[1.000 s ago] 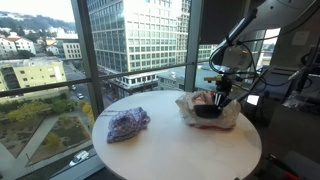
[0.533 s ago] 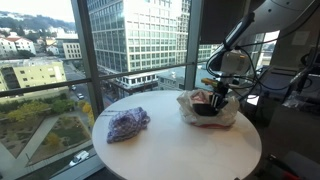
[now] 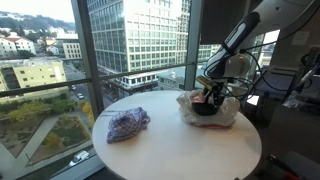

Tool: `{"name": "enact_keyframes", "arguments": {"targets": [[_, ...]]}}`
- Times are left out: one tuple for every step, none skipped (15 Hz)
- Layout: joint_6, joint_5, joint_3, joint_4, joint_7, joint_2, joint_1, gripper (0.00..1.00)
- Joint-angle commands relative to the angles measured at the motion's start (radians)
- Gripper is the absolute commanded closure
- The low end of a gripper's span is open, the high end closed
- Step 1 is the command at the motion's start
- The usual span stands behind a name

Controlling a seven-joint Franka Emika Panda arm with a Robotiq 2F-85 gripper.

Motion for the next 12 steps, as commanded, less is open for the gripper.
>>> {"name": "enact_keyframes", "arguments": {"targets": [[0.078, 0.045, 0.055, -0.072, 0.018, -0.091, 0.009, 0.0], [0.091, 0.069, 0.078, -0.072, 0.004, -0.094, 0.006, 0.0], [0.1, 0.103, 0.104, -0.069, -0.007, -0.096, 0.003, 0.0], [0.116, 0.155, 0.136, -0.06, -0.027, -0.085, -0.003, 0.0], [0.127, 0.199, 0.161, -0.049, -0.035, -0.075, -0.004, 0.0], [0.134, 0.265, 0.193, -0.031, -0.055, -0.054, -0.012, 0.0], [0.139, 0.337, 0.224, -0.014, -0.073, -0.035, -0.02, 0.0], [0.146, 0.396, 0.243, 0.004, -0.077, -0.012, -0.023, 0.0], [0.144, 0.438, 0.252, 0.018, -0.07, 0.006, -0.024, 0.0], [0.141, 0.489, 0.261, 0.031, -0.065, 0.028, -0.032, 0.0], [0.144, 0.529, 0.267, 0.038, -0.061, 0.042, -0.037, 0.0], [0.151, 0.567, 0.265, 0.041, -0.057, 0.056, -0.041, 0.0]]}}
